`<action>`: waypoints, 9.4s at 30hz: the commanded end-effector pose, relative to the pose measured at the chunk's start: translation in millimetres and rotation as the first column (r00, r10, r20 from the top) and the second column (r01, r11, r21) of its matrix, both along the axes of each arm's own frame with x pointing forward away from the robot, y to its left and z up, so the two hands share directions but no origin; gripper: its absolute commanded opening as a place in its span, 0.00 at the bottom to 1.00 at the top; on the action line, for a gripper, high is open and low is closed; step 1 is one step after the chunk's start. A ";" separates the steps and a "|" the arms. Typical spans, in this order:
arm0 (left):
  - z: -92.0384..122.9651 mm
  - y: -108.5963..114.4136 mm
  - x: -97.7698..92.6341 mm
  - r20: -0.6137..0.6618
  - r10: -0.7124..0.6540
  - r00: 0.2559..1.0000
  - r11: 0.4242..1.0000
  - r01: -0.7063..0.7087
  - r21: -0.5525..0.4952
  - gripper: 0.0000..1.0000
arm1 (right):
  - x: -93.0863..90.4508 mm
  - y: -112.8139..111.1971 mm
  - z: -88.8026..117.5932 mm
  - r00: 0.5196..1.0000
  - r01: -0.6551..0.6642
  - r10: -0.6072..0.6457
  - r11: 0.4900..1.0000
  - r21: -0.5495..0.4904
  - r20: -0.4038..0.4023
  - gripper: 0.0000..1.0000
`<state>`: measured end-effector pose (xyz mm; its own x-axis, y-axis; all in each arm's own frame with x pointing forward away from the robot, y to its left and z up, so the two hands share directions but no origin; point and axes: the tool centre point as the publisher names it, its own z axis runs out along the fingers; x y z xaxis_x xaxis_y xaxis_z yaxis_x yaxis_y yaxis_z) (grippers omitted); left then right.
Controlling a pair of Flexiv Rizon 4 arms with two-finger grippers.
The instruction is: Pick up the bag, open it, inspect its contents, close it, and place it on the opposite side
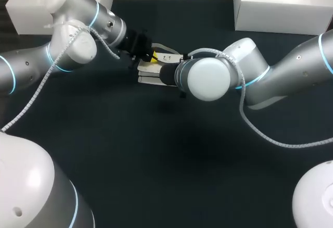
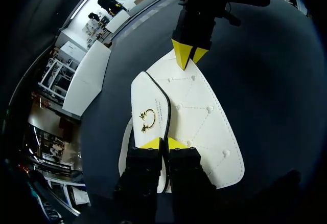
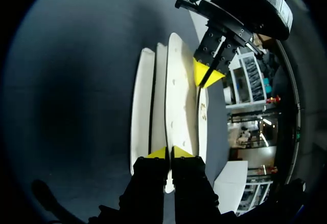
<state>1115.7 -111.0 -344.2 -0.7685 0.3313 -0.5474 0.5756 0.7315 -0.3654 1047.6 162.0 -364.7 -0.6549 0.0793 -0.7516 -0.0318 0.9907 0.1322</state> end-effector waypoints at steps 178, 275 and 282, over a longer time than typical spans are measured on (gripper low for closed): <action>89.9 9.6 9.8 -0.459 0.254 0.851 0.952 -0.305 -0.038 0.00 | 1.4 15.4 105.2 0.996 0.021 -0.024 0.999 -0.036 -0.089 0.00; 137.3 19.6 -16.0 -0.479 0.237 0.845 0.920 -0.354 -0.168 0.00 | 43.3 31.3 47.6 0.944 -0.030 0.005 0.997 -0.071 -0.329 0.00; 133.0 19.7 -13.6 -0.495 0.215 0.842 0.925 -0.339 -0.174 0.00 | 42.2 28.6 41.6 0.932 -0.045 0.021 0.997 -0.058 -0.361 0.00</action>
<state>1096.6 -92.5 -210.1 -0.9875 -0.0422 -0.1519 0.0805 0.6935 -0.7159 1087.1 191.2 -320.6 -0.8784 0.0173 -0.4777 -0.0225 0.9967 0.0776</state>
